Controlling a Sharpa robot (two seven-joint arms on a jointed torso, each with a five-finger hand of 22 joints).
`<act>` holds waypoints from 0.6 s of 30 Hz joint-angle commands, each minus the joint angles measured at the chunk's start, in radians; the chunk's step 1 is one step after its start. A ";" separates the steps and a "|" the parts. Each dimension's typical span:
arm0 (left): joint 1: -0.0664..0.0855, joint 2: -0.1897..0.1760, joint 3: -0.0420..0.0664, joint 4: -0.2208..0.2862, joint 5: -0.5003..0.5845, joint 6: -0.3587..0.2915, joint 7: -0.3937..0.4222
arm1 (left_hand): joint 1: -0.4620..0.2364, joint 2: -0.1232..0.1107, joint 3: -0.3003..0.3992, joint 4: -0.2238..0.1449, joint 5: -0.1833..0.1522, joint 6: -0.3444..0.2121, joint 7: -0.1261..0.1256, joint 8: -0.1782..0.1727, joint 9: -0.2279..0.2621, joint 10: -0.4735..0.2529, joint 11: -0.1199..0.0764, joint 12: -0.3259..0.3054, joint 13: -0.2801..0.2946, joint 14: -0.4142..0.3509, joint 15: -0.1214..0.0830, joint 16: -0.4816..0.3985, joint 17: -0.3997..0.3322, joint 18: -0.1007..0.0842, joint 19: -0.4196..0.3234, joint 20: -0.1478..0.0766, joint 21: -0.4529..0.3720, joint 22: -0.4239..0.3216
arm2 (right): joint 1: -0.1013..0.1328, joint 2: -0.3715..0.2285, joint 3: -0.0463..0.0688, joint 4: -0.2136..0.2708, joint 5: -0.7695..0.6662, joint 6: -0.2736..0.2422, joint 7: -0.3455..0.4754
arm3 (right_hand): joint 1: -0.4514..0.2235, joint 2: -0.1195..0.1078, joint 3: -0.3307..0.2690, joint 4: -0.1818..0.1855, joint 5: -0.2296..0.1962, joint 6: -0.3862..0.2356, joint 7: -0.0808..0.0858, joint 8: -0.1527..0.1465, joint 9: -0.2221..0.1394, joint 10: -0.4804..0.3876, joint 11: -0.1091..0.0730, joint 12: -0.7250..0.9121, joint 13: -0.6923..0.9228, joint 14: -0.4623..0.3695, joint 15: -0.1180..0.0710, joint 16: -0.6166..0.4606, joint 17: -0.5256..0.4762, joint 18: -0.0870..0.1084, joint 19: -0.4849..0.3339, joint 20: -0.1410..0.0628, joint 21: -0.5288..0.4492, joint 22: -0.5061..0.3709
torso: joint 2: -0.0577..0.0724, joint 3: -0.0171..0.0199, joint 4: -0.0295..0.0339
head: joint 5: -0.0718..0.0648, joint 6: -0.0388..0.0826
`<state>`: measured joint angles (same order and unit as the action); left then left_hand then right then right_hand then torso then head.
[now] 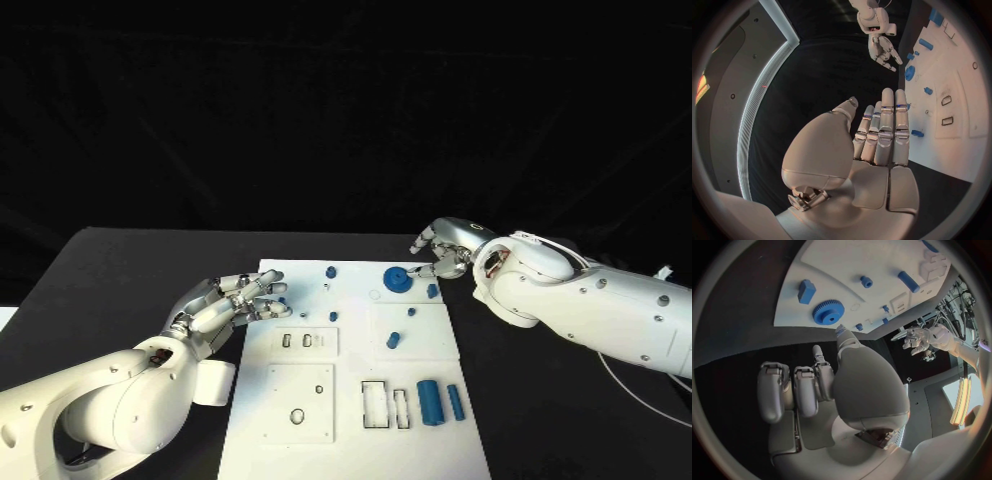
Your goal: Assemble the parts on the task board
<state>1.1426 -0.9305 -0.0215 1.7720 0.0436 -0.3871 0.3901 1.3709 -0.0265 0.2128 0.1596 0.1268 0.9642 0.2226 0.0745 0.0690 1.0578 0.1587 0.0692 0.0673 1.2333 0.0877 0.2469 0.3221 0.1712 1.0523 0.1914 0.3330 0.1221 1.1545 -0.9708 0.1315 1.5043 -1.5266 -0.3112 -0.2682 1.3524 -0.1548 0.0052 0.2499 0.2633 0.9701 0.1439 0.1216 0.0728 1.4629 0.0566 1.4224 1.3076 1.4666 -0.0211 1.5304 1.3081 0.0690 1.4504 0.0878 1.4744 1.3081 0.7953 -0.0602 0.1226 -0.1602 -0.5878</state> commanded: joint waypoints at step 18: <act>0.001 0.007 0.001 -0.004 -0.026 0.033 -0.002 | 0.007 -0.001 0.003 -0.004 -0.004 -0.009 0.000 -0.007 -0.001 -0.012 0.001 -0.006 -0.001 -0.011 0.001 -0.009 0.003 0.009 -0.011 0.001 -0.007 -0.002 | -0.035 0.062 0.000 -0.042 -0.042 0.044 -0.012 | 0.024 0.013 -0.006 0.019 0.010 0.001 0.001 0.022 0.002 0.062 0.004 0.085 0.198 0.097 0.008 0.025 0.227 -0.022 0.014 0.004 0.012 0.048 | -0.001 -0.0023 0.0038 | -0.003 -0.012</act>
<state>1.1426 -0.9262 -0.0217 1.7672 0.0262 -0.3770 0.3858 1.3709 -0.0265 0.2128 0.1596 0.1268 0.9643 0.2225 0.0745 0.0689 1.0504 0.1588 0.0692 0.0675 1.2263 0.0875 0.2401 0.3233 0.1711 1.0487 0.1950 0.3330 0.1212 1.1203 -0.9111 0.1309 1.4644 -1.5450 -0.2796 -0.2768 1.3690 -0.1450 -0.0012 0.2624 0.2670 0.9688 0.1453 0.1389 0.0737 1.4630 0.0567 1.5040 1.3080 1.4666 -0.0211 1.5527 1.3079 0.0581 1.4581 0.0943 1.4826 1.3079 0.7949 -0.0623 0.1261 -0.1639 -0.5991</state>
